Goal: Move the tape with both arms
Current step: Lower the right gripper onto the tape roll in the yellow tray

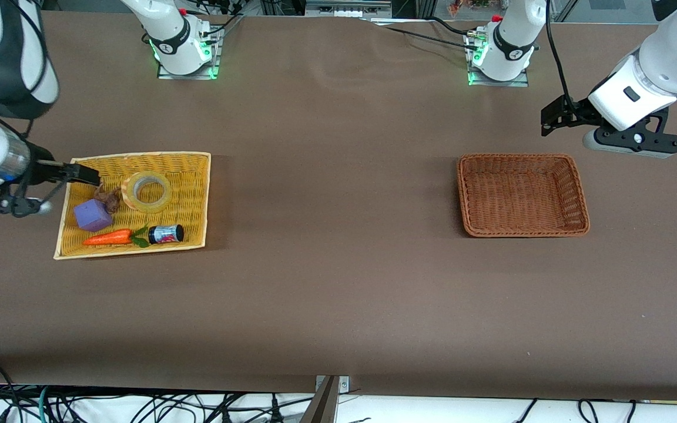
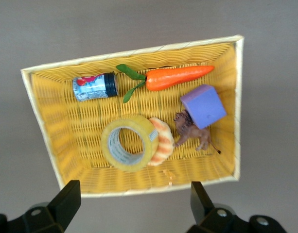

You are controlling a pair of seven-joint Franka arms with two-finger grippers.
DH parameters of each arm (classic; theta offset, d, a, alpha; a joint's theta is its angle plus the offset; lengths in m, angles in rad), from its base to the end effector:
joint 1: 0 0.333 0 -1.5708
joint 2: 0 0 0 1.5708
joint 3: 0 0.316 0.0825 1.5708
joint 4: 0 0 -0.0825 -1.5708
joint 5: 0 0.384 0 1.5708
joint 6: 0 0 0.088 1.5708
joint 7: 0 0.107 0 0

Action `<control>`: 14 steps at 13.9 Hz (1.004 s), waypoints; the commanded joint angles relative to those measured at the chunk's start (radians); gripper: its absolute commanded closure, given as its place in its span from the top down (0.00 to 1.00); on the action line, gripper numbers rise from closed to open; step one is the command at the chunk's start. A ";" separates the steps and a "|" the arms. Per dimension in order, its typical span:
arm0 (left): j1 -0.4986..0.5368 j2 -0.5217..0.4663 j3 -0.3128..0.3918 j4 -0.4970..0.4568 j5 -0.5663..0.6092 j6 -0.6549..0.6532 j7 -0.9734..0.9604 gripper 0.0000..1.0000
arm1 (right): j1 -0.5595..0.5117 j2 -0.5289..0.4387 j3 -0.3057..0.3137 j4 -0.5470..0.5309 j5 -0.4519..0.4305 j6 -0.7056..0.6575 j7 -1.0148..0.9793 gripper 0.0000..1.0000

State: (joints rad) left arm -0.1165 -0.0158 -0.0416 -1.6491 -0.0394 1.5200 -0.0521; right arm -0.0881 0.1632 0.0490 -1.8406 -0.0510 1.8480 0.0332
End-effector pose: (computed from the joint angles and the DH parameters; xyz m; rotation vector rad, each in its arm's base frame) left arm 0.5338 -0.0897 0.5924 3.1053 -0.1643 -0.1817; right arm 0.5856 -0.0281 0.4260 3.0917 -0.0843 -0.2412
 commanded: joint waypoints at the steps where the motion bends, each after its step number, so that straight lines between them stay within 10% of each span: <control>1: 0.011 -0.012 -0.003 -0.001 0.007 -0.004 0.002 1.00 | -0.001 -0.042 0.000 -0.213 -0.015 0.173 -0.016 1.00; 14: 0.038 -0.007 0.006 -0.009 0.006 -0.004 0.000 1.00 | -0.001 0.035 -0.006 -0.405 -0.099 0.510 -0.058 1.00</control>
State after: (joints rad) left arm -0.0880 -0.0154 -0.0321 -1.6519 -0.0394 1.5190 -0.0522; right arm -0.0881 0.1782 0.0482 -2.2337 -0.1343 2.3027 -0.0116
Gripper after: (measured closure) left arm 0.000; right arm 0.000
